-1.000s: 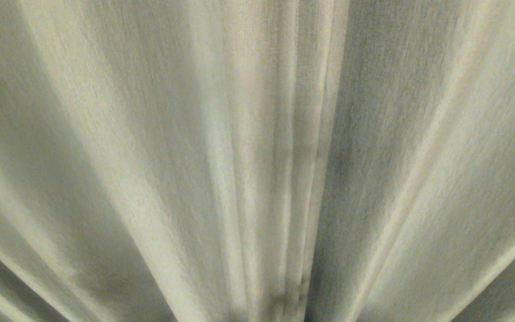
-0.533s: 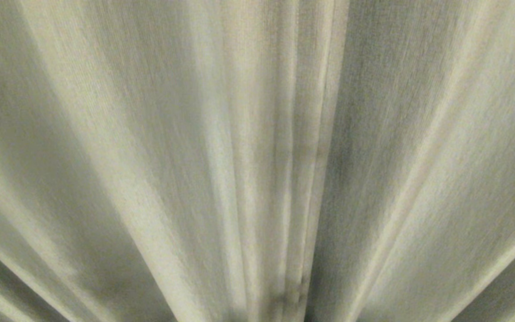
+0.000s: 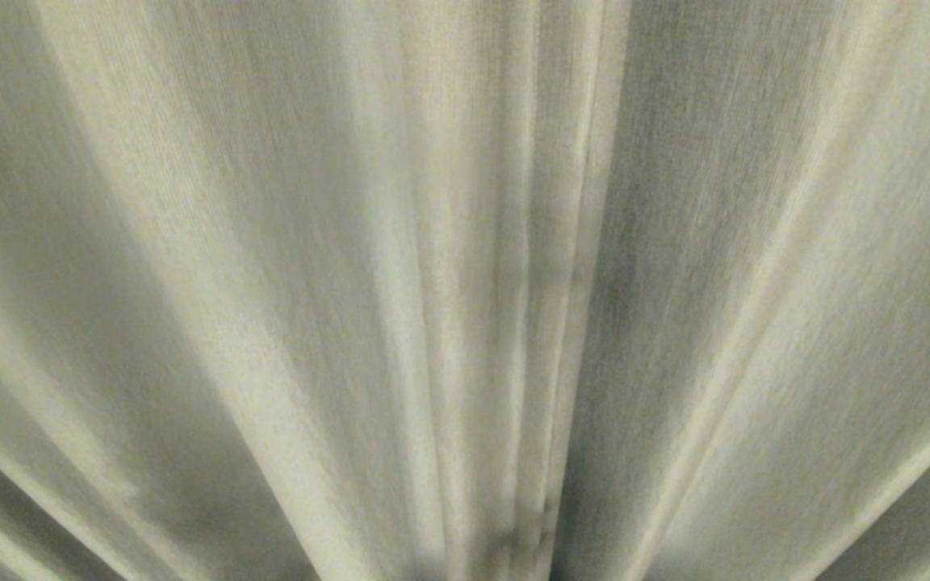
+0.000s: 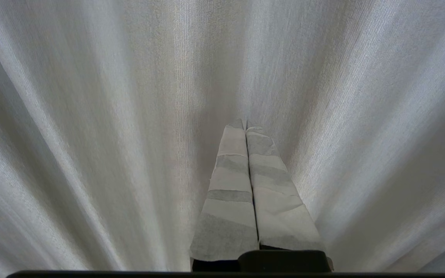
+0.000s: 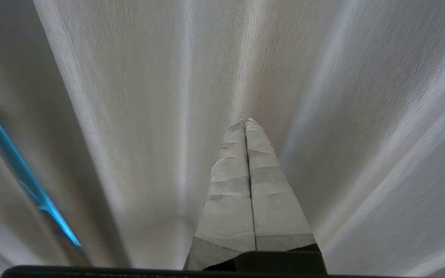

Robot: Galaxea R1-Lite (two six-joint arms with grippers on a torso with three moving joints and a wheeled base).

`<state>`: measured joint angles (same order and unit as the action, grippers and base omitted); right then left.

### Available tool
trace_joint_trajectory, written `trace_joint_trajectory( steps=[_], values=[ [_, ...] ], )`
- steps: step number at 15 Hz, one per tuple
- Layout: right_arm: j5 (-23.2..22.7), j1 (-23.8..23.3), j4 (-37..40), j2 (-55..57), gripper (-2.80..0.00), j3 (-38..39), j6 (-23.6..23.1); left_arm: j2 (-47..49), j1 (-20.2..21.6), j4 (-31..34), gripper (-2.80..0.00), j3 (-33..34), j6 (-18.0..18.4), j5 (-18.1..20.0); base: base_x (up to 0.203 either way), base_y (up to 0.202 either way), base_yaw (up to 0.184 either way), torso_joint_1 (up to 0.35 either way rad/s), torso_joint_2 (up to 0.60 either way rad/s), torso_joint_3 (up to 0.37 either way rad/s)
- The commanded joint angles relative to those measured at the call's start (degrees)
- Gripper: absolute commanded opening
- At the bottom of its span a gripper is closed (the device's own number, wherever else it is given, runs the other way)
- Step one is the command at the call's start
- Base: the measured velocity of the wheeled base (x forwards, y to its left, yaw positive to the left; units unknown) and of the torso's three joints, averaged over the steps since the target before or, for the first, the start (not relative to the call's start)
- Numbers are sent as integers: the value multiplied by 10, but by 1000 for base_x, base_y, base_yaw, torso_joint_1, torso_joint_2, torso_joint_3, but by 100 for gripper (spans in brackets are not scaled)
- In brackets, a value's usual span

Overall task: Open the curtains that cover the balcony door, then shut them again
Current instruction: Pull the outer curtains open on both sides

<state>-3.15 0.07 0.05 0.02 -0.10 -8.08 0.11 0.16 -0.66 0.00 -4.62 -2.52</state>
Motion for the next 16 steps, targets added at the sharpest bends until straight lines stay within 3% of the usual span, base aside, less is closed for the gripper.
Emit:
trace_joint_trajectory(
  steps=[1,7,10,15,16],
  values=[
    [-2,-1,-3,2,-280,-4,-24,0,0,0,-280,0,0,0,0,0,0,0,0,0],
    [-6,-16,-51,145,-280,-89,-24,0,0,0,-280,0,0,0,0,0,0,0,0,0],
    [-37,-45,-128,233,-280,-141,-24,0,0,0,-280,0,0,0,0,0,0,0,0,0],
    [-49,-50,-236,320,-280,-191,-24,0,0,0,-280,0,0,0,0,0,0,0,0,0],
    [-50,-51,-234,322,0,-193,-23,0,0,0,-280,0,0,0,0,0,0,0,0,0]
  ],
)
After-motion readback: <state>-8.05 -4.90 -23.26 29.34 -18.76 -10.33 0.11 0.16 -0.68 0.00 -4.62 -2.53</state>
